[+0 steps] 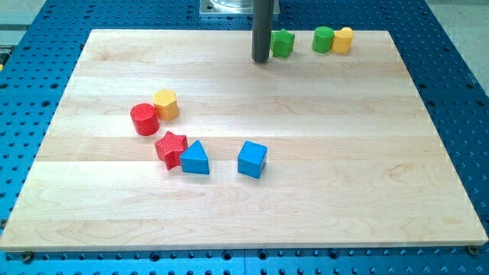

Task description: Move the green star to the left of the green circle

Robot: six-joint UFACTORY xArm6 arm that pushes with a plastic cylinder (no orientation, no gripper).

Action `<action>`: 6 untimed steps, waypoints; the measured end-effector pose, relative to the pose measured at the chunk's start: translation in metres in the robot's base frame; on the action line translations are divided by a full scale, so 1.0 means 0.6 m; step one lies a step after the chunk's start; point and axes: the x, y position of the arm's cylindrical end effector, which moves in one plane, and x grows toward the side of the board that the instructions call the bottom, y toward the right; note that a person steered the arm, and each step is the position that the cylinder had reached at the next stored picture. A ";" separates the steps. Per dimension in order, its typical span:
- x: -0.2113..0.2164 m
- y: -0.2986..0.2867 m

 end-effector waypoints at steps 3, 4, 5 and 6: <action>-0.016 0.066; 0.024 0.038; 0.025 0.071; 0.040 0.082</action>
